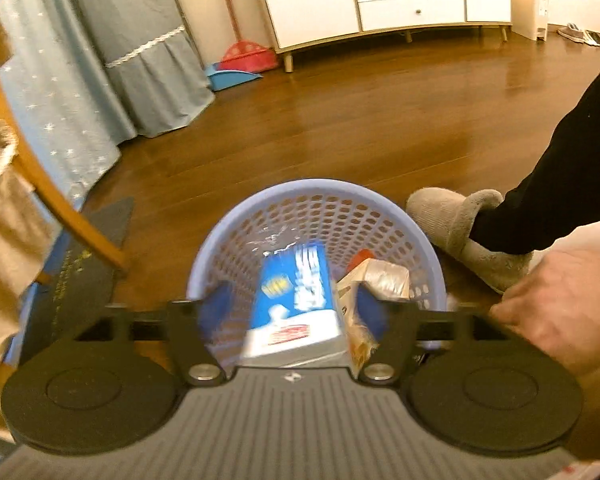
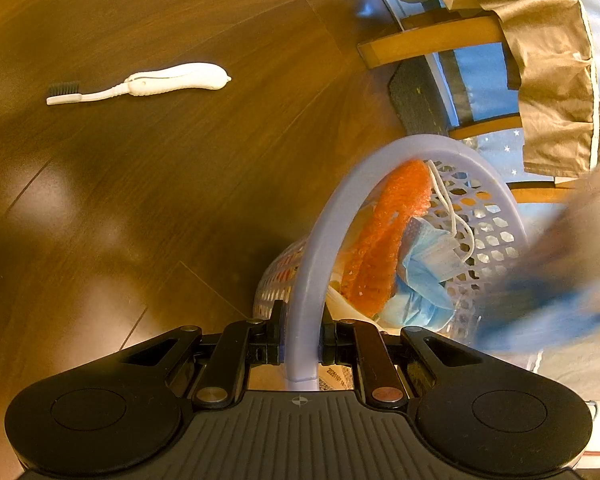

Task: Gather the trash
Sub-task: 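Carry the milk carton over the basket and release it with the left gripper, then move the left gripper down to the white toothbrush on the floor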

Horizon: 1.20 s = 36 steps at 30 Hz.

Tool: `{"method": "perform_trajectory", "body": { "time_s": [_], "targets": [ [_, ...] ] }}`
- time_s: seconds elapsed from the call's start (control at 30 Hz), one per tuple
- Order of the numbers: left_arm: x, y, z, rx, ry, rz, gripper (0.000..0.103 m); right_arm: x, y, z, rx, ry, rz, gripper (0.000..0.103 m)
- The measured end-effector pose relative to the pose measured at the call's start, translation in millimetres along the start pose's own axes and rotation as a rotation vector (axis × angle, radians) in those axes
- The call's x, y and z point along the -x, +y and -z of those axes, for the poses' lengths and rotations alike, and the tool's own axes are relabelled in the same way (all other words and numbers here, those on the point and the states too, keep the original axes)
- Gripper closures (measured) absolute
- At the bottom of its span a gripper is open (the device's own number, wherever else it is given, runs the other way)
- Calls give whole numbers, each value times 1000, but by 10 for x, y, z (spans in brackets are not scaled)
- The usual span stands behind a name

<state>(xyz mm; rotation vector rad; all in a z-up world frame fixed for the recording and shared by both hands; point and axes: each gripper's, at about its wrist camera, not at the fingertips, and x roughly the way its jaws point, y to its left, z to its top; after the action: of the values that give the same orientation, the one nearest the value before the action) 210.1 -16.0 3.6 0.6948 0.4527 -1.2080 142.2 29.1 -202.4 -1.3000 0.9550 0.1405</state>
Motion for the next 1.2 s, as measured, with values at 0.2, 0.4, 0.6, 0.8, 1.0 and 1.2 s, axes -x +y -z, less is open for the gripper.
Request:
{"method": "perform_trajectory", "body": {
  "time_s": [0.2,0.4,0.6,0.8,1.0,1.2],
  "targets": [
    [-31,106,90,63,15,-32,27,-4,-16,3,-10,0,-3,93],
    [124,251,366,97,70,-82,28,5,-11,10,-5,-1,-2,93],
    [263,373,633,155,104,-131,28,3,-19,2,-5,0,-5,93],
    [343,452,989,232,161,-181,28,2,-28,2,-12,1,-6,93],
    [379,535,1332,330,198,-223,28,3,-31,0,-15,3,-7,93],
    [351,541,1655,436,241,-253,31,4,-35,-5,-21,4,-9,93]
  ]
}}
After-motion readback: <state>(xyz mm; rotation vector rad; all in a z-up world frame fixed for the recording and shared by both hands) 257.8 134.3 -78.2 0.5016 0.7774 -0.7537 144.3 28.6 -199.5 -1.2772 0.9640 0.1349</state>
